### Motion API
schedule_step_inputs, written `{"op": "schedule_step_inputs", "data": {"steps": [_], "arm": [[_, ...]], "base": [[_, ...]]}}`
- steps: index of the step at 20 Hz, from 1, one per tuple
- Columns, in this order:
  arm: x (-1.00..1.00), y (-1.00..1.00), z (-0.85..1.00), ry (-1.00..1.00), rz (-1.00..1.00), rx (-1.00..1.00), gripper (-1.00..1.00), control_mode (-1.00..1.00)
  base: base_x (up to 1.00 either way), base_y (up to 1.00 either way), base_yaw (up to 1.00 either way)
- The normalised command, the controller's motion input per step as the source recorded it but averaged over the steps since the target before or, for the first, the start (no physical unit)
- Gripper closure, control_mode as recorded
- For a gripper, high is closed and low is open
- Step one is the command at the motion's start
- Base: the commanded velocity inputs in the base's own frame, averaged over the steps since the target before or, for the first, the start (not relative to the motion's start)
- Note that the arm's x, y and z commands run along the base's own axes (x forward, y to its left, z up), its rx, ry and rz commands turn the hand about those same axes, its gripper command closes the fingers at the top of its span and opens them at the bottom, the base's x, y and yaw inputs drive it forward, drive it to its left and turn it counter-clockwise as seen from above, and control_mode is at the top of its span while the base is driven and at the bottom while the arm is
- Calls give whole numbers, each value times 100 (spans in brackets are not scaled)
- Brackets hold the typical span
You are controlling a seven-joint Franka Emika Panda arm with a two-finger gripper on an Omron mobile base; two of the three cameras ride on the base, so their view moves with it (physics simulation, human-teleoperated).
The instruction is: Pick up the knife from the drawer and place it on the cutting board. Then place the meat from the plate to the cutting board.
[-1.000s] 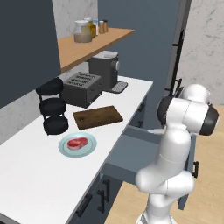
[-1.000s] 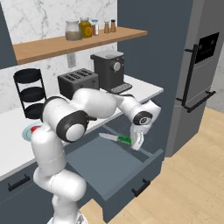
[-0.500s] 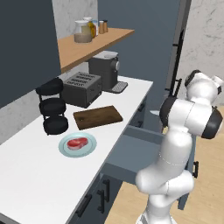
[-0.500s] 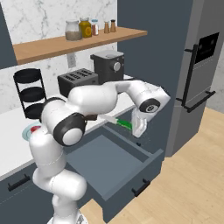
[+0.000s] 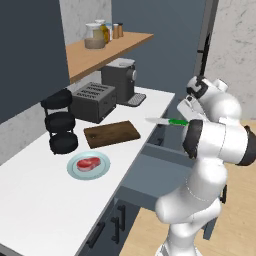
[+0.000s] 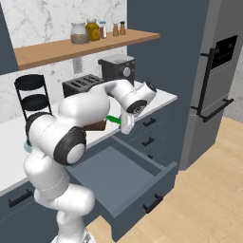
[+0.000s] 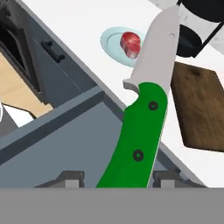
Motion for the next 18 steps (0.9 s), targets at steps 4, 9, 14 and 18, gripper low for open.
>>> {"op": "schedule_step_inputs", "data": {"steps": [4,9,14,18], "arm": [[100,80,0,0,13,0,100,-100],[99,54,0,2,18,-9,100,-100],[52,37,0,0,20,-1,100,-100],[43,70,-11,0,10,0,100,-100]], "base": [[0,0,0],[0,0,0],[0,0,0],[0,0,0]]}}
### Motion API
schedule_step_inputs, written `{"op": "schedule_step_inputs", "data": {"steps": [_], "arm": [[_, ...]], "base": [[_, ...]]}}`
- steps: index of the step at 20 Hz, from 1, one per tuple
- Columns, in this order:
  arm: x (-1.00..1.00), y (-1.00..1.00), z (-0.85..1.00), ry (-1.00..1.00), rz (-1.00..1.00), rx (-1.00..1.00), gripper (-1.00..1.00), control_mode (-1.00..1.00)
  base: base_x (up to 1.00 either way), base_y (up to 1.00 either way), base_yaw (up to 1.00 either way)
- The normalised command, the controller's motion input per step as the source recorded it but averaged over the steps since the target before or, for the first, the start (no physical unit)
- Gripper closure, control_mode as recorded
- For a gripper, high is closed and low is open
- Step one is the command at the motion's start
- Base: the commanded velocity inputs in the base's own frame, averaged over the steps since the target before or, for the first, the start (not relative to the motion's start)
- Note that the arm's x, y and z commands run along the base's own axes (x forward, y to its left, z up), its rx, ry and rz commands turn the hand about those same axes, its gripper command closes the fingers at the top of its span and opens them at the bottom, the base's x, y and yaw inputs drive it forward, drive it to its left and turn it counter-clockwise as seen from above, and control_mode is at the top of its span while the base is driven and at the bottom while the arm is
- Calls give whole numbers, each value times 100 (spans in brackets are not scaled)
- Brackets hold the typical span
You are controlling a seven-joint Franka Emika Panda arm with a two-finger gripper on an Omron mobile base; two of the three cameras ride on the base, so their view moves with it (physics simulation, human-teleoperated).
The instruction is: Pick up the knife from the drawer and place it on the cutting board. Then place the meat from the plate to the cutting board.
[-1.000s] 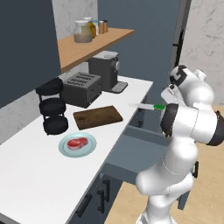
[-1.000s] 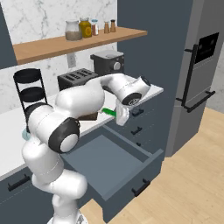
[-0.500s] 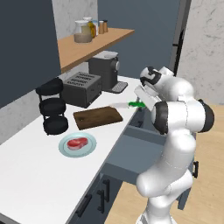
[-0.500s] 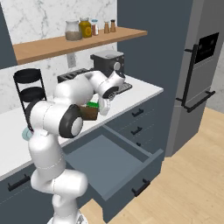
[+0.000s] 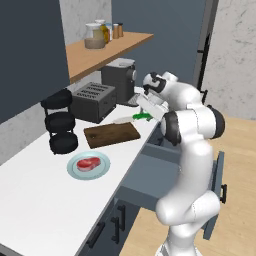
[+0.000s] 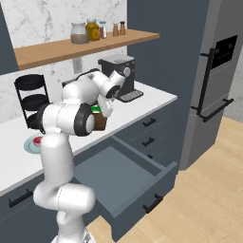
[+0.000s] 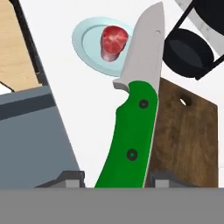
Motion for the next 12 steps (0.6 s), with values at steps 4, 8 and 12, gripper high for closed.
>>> {"op": "schedule_step_inputs", "data": {"steps": [4,8,12], "arm": [[63,58,-29,0,6,0,100,-100],[44,13,-27,2,0,0,100,-100],[64,32,-20,3,0,0,100,-100]], "base": [[0,0,0],[0,0,0],[0,0,0]]}}
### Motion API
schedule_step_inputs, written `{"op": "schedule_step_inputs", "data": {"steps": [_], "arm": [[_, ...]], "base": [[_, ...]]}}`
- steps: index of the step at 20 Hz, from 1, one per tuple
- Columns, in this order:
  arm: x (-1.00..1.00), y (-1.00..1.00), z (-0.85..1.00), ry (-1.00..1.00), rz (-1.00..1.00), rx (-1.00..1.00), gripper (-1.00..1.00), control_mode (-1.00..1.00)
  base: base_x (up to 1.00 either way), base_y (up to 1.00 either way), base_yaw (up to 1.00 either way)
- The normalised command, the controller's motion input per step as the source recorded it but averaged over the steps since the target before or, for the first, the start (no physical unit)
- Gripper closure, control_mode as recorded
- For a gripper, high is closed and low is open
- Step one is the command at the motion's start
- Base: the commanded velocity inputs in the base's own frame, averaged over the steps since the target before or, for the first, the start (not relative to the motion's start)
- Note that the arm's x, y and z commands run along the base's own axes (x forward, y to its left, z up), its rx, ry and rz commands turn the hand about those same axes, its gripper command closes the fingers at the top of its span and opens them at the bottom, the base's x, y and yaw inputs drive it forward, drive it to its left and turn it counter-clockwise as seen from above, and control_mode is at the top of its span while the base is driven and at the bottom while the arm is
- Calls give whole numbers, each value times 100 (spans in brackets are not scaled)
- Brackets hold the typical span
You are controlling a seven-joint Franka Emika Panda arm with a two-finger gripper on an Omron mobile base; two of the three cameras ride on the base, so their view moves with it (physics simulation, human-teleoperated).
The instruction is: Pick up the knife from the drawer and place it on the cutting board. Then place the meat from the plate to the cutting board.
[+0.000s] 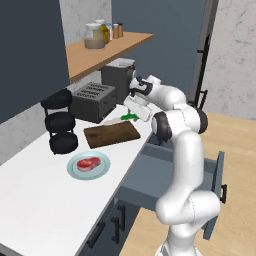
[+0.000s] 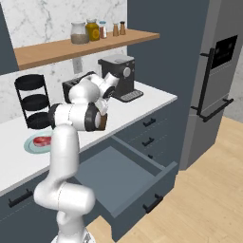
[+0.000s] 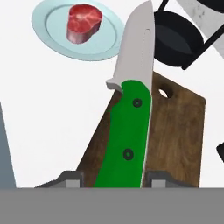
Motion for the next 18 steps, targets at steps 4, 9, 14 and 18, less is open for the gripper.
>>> {"op": "schedule_step_inputs", "data": {"steps": [4,9,14,18], "arm": [[69,35,-25,4,0,0,100,-100],[41,35,-38,10,0,-1,100,-100],[6,17,-40,2,0,0,100,-100],[4,0,-28,0,0,0,100,-100]], "base": [[0,0,0],[0,0,0],[0,0,0],[0,0,0]]}}
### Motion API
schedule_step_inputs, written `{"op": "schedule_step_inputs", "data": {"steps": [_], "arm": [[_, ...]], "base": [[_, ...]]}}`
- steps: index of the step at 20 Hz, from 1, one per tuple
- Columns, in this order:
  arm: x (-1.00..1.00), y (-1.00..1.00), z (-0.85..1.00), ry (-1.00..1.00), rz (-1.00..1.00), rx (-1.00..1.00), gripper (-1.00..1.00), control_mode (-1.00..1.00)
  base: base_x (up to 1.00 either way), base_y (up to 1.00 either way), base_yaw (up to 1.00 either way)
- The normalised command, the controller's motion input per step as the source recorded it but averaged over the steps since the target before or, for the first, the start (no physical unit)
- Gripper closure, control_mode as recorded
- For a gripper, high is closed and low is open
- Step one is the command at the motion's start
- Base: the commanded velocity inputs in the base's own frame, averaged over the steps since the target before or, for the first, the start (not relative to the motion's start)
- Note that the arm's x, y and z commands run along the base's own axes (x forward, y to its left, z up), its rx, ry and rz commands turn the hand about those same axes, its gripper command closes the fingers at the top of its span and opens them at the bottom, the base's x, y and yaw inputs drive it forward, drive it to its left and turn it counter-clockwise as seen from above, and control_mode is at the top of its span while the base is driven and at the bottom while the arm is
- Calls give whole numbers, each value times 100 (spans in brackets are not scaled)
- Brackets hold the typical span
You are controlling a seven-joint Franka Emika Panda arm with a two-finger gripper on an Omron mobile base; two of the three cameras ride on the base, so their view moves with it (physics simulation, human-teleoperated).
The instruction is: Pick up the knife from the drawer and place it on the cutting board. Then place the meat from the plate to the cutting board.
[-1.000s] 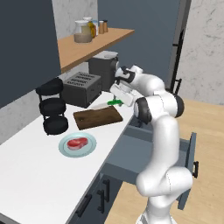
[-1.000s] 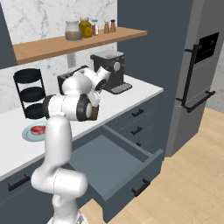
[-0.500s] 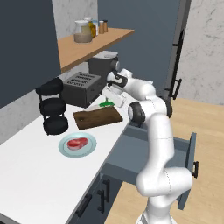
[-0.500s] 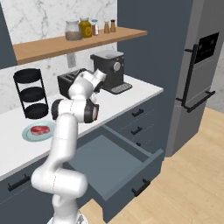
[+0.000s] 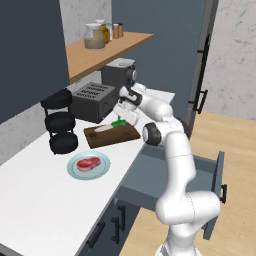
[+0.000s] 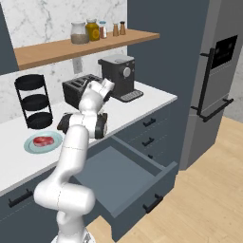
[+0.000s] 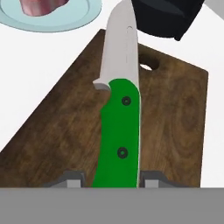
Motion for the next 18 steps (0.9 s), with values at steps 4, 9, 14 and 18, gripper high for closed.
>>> {"op": "schedule_step_inputs", "data": {"steps": [4,9,14,18], "arm": [[0,0,-27,0,0,0,100,-100],[0,0,-36,0,0,0,100,-100],[0,0,-24,-1,0,0,-100,-100],[0,0,0,-7,0,0,-100,-100]], "base": [[0,0,0],[0,0,0],[0,0,0],[0,0,0]]}}
